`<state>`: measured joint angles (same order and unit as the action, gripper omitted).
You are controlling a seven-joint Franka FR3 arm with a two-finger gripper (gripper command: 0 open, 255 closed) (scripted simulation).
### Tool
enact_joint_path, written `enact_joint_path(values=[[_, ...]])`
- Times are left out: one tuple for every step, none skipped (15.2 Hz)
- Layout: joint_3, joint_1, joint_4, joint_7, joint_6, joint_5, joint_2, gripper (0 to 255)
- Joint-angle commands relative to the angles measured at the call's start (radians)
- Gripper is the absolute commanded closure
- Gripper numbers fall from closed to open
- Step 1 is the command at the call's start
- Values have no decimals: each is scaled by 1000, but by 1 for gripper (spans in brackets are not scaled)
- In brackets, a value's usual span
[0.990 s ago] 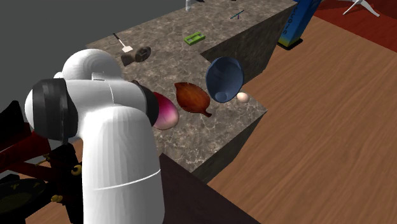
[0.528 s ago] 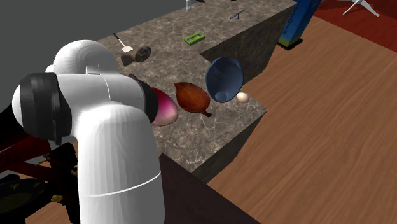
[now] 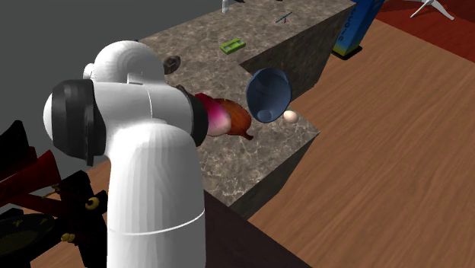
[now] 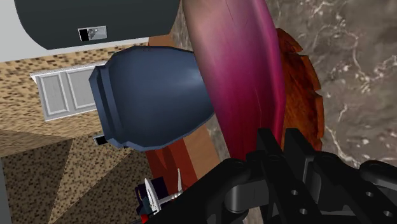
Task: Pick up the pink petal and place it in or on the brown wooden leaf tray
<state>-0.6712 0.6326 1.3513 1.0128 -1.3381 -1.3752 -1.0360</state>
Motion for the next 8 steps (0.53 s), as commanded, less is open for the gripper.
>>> enact_joint_path(values=[[15,-24,-20,-37,-25,-20,-3,255],[22,-34,-34,-56,-36,-30,-7,255],[30,-43,-50,-75,-48,-40,-12,255],[38,-52,-67,-94,-60,-49,-18,255],[46,-60,-87,-114,-71,-58,-26,255],[53,-67,-108,-134,-82,-68,-34,255],[59,-72,-126,-150,-91,-74,-41,255],[62,-70,-130,-146,-94,-77,-51,255]])
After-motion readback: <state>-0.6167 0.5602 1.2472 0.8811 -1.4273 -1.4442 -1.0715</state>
